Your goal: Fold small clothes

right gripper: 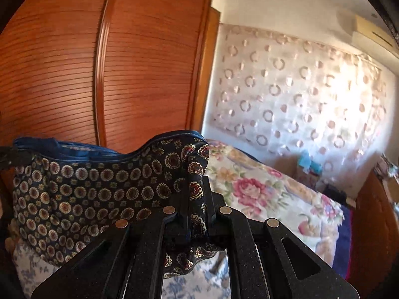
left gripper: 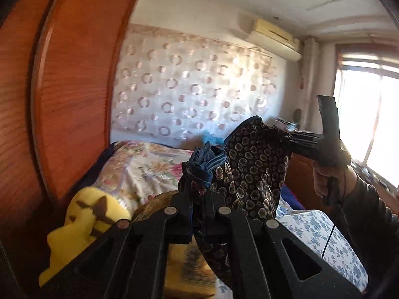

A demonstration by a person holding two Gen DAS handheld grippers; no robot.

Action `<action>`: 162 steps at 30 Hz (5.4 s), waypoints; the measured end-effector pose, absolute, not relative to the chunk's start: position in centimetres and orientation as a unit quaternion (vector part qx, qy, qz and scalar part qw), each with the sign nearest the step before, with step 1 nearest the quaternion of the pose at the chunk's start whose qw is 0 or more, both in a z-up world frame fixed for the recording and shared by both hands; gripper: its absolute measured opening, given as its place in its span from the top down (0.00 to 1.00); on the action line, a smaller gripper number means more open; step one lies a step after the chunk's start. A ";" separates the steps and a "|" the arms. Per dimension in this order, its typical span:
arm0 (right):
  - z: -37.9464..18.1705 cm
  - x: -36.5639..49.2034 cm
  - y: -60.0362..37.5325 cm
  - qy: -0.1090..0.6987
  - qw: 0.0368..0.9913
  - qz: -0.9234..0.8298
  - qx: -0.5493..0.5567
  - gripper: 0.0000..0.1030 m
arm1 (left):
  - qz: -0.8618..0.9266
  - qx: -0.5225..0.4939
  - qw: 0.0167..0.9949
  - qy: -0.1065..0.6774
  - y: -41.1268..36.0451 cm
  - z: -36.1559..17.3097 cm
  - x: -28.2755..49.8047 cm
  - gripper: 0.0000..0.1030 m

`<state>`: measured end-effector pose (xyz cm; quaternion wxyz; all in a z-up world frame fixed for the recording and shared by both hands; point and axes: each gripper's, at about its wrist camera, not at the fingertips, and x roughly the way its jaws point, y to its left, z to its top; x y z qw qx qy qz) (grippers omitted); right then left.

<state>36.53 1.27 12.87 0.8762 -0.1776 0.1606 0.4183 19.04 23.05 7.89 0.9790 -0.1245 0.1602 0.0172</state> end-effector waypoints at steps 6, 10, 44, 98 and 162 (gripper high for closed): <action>9.6 38.0 9.4 0.179 0.846 0.452 -0.219 0.97 | 0.076 -0.169 0.960 0.210 26.4 1.9 18.2 0.99; 5.5 39.5 14.1 0.204 0.829 0.461 -0.242 0.96 | 0.110 -0.179 0.944 0.254 27.5 -2.3 18.8 0.98; -2.1 36.9 12.4 0.313 0.831 0.438 -0.139 0.36 | 0.126 -0.094 0.950 0.270 24.0 -1.7 14.5 0.51; 7.6 9.7 -24.4 0.174 0.973 0.153 -0.008 0.13 | -0.011 -0.005 0.977 0.215 2.2 8.0 10.7 0.50; 7.5 8.8 -24.8 0.174 0.974 0.146 -0.009 0.13 | -0.007 -0.006 0.977 0.213 2.2 8.4 10.1 0.50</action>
